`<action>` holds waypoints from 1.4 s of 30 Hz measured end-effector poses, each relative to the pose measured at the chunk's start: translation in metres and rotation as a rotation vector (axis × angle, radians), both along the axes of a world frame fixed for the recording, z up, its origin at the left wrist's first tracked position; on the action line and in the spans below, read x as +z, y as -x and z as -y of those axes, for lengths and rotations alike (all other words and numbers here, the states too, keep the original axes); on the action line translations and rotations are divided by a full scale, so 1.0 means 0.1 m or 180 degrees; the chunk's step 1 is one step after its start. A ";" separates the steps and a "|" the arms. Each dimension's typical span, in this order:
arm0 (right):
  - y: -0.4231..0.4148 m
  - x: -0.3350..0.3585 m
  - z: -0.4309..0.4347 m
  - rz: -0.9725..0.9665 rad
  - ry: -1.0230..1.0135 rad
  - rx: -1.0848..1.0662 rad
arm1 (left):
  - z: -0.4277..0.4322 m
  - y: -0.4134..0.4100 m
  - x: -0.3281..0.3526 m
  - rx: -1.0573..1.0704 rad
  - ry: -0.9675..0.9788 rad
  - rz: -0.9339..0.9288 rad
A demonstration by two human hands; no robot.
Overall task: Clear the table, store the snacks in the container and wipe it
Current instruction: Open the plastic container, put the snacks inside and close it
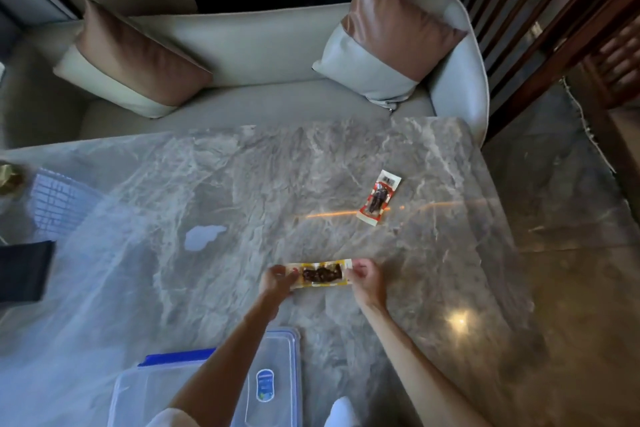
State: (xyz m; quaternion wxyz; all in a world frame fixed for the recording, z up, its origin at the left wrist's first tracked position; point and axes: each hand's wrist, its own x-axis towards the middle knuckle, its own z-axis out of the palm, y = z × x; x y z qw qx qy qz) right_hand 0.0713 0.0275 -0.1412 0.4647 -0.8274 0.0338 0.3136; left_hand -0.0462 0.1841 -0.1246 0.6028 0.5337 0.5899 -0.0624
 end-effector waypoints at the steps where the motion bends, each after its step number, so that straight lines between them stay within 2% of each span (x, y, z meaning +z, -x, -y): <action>1: -0.20 0.04 0.04 0.0119 -0.0033 0.0018 | 0.04 -0.16 0.06 -0.0064 0.0051 0.0072; 7: -1.70 0.34 -0.09 0.0745 0.0084 0.0251 | 0.33 -1.38 0.24 -0.0010 -0.0049 0.0173; 11: -2.41 0.35 -0.40 0.0983 0.0333 0.0720 | 0.48 -1.94 0.22 0.0214 0.0051 0.0080; 18: -2.67 -0.06 -0.67 0.0917 0.0680 0.1428 | 0.52 -2.18 -0.12 -0.0037 -0.0178 -0.0721; 21: -2.61 -0.16 -0.60 0.1259 0.0822 0.1679 | 0.55 -2.24 -0.12 0.0168 -0.0006 -0.0776; 24: -2.61 -0.17 -0.56 0.1639 0.1039 0.1598 | 0.58 -2.36 -0.16 0.0352 0.0023 -0.0786; 28: -2.66 -0.20 -0.51 0.0980 0.0657 0.1302 | 0.61 -2.38 -0.27 0.0766 0.0095 -0.0755; 31: -2.71 -0.25 -0.37 0.0548 0.0393 0.1353 | 0.59 -2.28 -0.41 0.0901 0.0265 -0.0474; 33: -2.67 -0.19 -0.22 0.0187 0.0063 0.1354 | 0.56 -2.17 -0.39 0.0672 0.0112 -0.0389; 36: -2.47 0.00 0.08 0.0071 -0.0414 0.1495 | 0.54 -1.90 -0.13 -0.0085 -0.0726 -0.0063; 39: -2.03 0.11 0.43 0.0470 -0.0377 0.1512 | 0.61 -1.49 0.09 -0.0905 -0.1481 0.0272; 42: -1.44 0.10 0.74 0.1044 -0.0159 0.1522 | 0.75 -1.04 0.10 -0.1600 -0.2237 0.0366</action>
